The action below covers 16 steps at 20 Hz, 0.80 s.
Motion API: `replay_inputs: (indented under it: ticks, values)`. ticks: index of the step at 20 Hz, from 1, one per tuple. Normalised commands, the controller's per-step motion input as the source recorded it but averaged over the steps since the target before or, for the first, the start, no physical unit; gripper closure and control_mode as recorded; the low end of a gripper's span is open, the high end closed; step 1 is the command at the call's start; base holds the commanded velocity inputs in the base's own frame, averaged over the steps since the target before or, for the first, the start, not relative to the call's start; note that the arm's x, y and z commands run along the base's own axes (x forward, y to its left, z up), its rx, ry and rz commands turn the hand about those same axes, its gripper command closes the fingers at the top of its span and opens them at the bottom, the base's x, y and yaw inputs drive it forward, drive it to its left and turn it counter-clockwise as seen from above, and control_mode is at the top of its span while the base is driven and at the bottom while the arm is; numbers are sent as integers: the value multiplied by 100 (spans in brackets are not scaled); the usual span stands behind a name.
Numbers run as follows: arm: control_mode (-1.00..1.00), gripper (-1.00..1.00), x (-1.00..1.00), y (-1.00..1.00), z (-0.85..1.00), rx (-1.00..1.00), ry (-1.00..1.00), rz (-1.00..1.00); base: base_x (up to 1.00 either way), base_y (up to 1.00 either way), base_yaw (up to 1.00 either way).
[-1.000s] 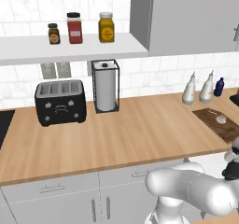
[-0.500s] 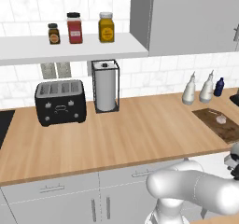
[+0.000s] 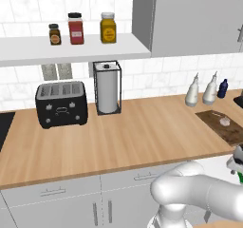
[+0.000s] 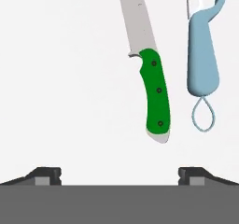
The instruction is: Place the appropriate cutting tool for cutting the garlic skin on the cutting board.
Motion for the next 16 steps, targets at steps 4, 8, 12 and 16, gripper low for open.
replay_inputs:
  ticks: [4, 8, 12, 16]
  values:
    - [-100, -100, 4, 0, -21, -1, 6, 0, 0, 0, 0]
    - [-100, -100, 10, 0, -29, -2, 5, 1, 0, 0, 0]
    - [-100, -100, 11, -7, -12, 1, 0, 1, 0, 0, 0]
    - [-100, -100, 9, -31, -11, 5, 0, 4, 0, 0, 0]
